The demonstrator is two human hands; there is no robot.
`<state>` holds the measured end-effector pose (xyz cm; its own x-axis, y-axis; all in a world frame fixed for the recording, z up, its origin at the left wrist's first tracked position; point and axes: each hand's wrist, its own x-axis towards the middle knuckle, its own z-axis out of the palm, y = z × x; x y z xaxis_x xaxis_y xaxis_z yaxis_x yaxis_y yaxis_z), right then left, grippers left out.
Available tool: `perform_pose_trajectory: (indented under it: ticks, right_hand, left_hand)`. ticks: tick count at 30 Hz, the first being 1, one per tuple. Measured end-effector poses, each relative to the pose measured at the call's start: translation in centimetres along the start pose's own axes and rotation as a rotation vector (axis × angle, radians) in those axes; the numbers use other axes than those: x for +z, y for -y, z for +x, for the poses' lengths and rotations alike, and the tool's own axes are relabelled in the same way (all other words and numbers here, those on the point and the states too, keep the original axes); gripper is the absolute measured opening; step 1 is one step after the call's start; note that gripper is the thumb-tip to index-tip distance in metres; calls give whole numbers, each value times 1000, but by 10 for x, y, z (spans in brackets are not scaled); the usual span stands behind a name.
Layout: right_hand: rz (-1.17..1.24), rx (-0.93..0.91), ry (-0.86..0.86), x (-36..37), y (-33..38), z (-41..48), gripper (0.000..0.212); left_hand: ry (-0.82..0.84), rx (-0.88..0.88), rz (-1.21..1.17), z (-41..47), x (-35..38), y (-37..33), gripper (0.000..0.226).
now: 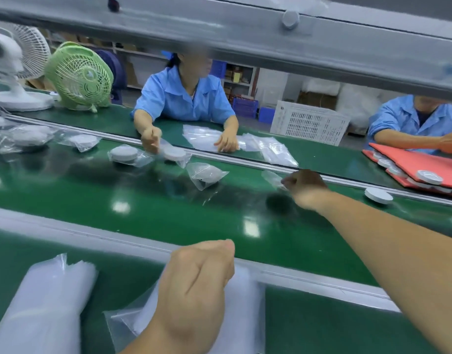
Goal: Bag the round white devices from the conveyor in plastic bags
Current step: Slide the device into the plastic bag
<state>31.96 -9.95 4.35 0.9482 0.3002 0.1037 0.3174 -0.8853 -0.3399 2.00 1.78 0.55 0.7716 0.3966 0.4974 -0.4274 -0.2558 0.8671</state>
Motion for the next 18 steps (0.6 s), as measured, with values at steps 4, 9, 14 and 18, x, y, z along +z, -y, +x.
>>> perform_pose_trajectory:
  ticks: [4, 9, 14, 18]
  right_hand:
    - [-78, -88, 319, 11, 23, -16, 37]
    - [215, -326, 288, 17, 36, -102, 32]
    - [373, -545, 191, 8, -5, -234, 13]
    - [440, -457, 22, 17, -39, -276, 22]
  left_hand:
    - [59, 11, 1, 0, -2, 2, 40]
    - [110, -49, 201, -2, 1, 11, 48]
    - [125, 40, 489, -11, 5, 11, 51]
    - [100, 65, 55, -10, 3, -6, 60]
